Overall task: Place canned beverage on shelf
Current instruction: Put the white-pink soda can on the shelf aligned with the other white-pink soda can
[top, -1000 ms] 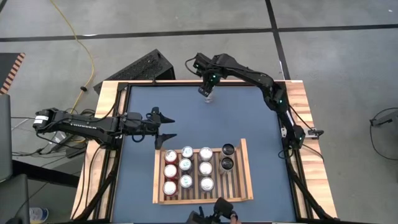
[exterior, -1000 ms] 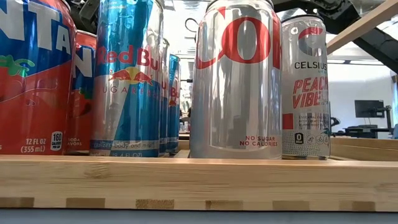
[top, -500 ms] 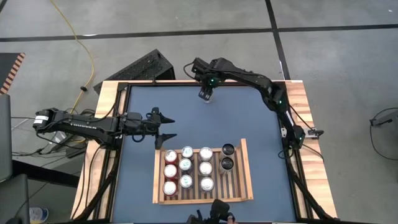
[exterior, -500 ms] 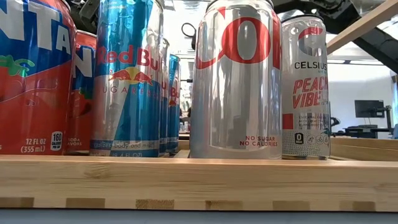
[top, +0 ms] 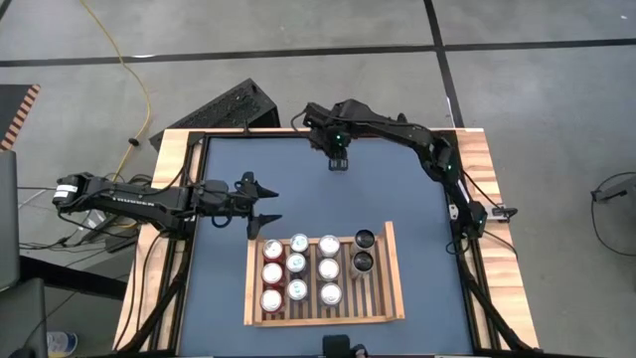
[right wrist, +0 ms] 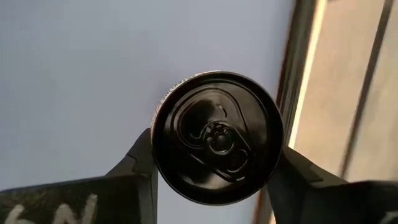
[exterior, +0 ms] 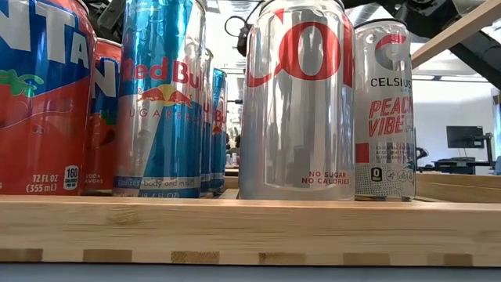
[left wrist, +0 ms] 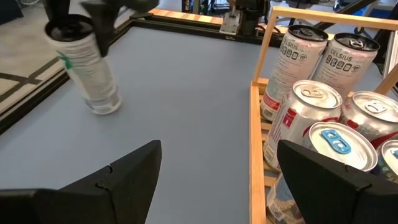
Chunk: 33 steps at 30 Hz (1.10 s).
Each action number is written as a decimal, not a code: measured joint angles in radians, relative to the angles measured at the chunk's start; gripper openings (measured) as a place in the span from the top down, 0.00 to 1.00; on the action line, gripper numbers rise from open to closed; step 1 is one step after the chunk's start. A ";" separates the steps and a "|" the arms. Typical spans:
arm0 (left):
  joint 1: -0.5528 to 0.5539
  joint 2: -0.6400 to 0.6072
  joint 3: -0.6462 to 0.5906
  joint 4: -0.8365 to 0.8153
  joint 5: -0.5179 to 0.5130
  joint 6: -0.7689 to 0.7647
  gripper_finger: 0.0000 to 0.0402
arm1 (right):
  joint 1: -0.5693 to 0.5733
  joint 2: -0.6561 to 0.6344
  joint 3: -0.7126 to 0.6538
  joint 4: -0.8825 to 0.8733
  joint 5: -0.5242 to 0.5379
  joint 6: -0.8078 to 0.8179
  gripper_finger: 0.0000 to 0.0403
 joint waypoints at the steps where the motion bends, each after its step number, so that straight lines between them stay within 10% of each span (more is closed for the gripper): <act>1: 0.000 0.000 0.000 -0.002 0.000 0.000 0.24 | 0.010 -0.003 0.000 -0.014 0.000 -0.047 0.55; 9: 0.000 0.000 0.000 -0.019 0.000 0.003 0.24 | 0.093 -0.015 0.000 -0.078 -0.006 -0.231 0.56; 33: 0.000 0.000 0.000 -0.013 -0.012 -0.024 0.24 | 0.169 -0.027 0.001 0.119 -0.185 -0.016 0.43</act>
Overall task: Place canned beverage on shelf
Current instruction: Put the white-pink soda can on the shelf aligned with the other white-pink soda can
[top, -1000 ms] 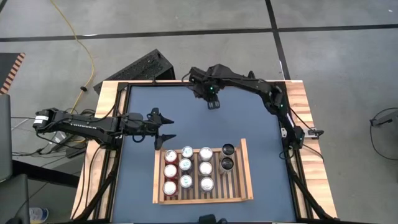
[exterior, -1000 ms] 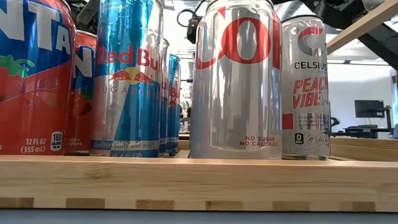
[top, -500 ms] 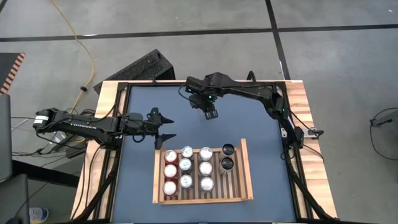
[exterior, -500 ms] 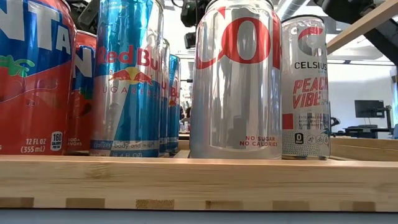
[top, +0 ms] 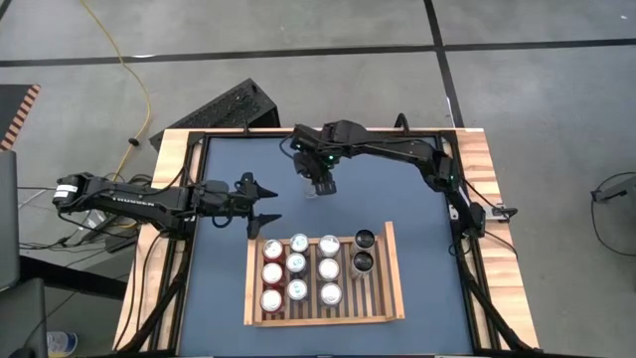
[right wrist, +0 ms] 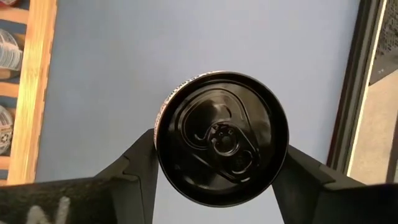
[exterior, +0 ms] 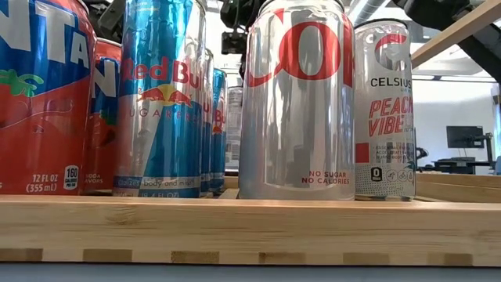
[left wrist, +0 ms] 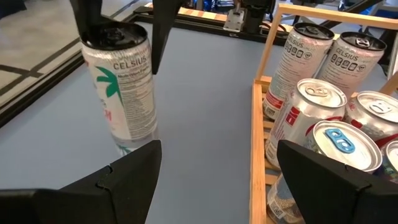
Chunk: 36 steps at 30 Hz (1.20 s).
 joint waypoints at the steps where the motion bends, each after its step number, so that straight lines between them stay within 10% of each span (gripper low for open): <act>1: 0.000 0.000 0.000 0.000 0.003 0.000 0.24 | 0.000 -0.001 0.000 0.005 0.000 0.000 0.43; 36: 0.001 0.000 0.000 0.099 -0.074 0.088 0.24 | 0.027 -0.004 0.099 -0.177 -0.010 0.215 0.26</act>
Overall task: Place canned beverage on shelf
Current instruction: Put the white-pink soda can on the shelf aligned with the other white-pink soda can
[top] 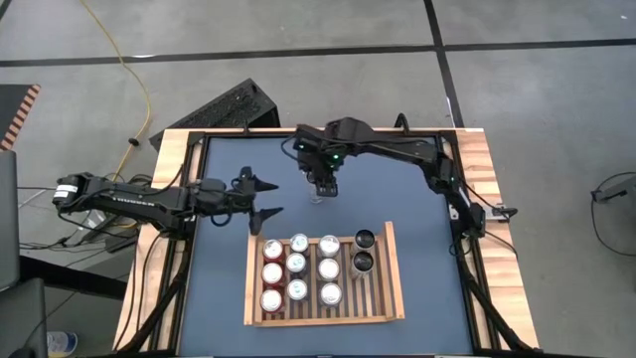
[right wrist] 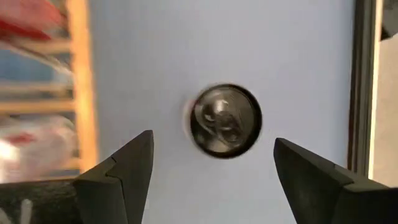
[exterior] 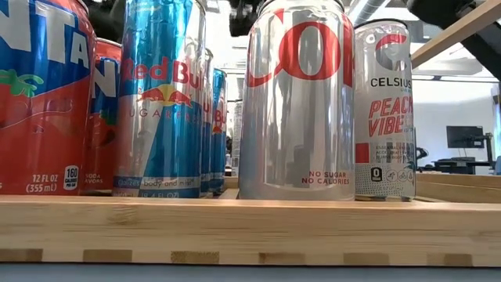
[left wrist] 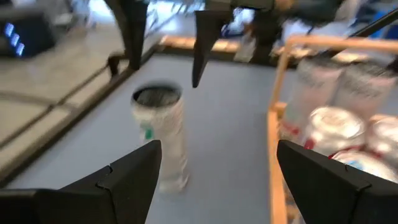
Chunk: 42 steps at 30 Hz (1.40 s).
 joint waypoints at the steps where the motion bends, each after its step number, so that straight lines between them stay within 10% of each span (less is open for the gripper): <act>1: 0.000 0.000 0.000 0.027 0.015 0.019 0.24 | 0.008 -0.005 0.023 -0.017 0.000 0.017 0.26; 9: 0.061 0.052 0.147 -0.087 -0.007 0.163 0.24 | 0.122 -0.219 0.001 -0.141 0.018 0.308 0.26; 19: 0.276 0.309 0.285 -0.098 0.159 0.184 0.24 | 0.467 -0.364 0.001 -0.194 0.387 0.602 0.26; 29: 0.303 0.505 0.367 -0.091 0.262 0.215 0.24 | 0.740 -0.278 0.000 -0.196 0.616 0.745 0.26; 42: 0.292 0.520 0.375 -0.022 0.186 0.138 0.24 | 0.778 -0.129 0.000 -0.196 0.656 0.789 0.26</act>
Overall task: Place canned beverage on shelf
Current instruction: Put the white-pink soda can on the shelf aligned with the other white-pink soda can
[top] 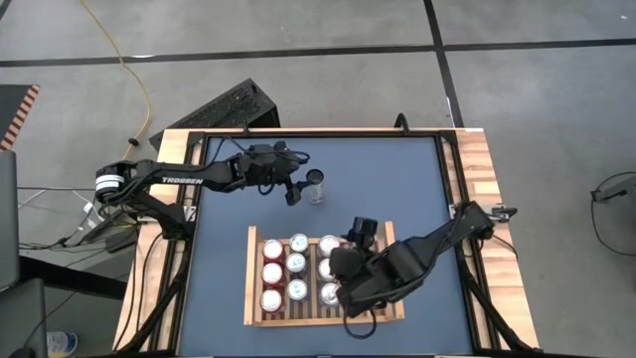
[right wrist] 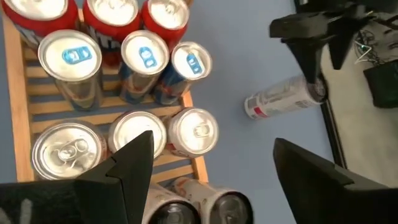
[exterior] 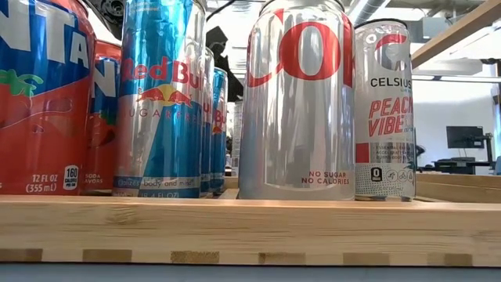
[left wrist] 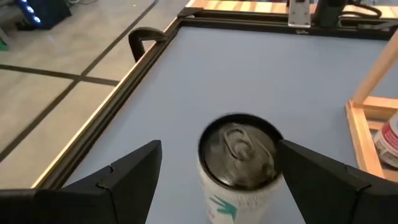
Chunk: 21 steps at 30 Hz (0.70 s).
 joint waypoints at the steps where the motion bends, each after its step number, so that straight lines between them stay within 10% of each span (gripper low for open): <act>1: 0.000 0.000 0.000 -0.002 0.000 -0.001 0.24 | -0.001 0.009 0.000 0.000 0.000 -0.007 0.26; 21: -0.075 0.078 -0.001 0.005 0.138 -0.215 0.24 | -0.007 0.035 0.000 0.000 -0.001 0.023 0.26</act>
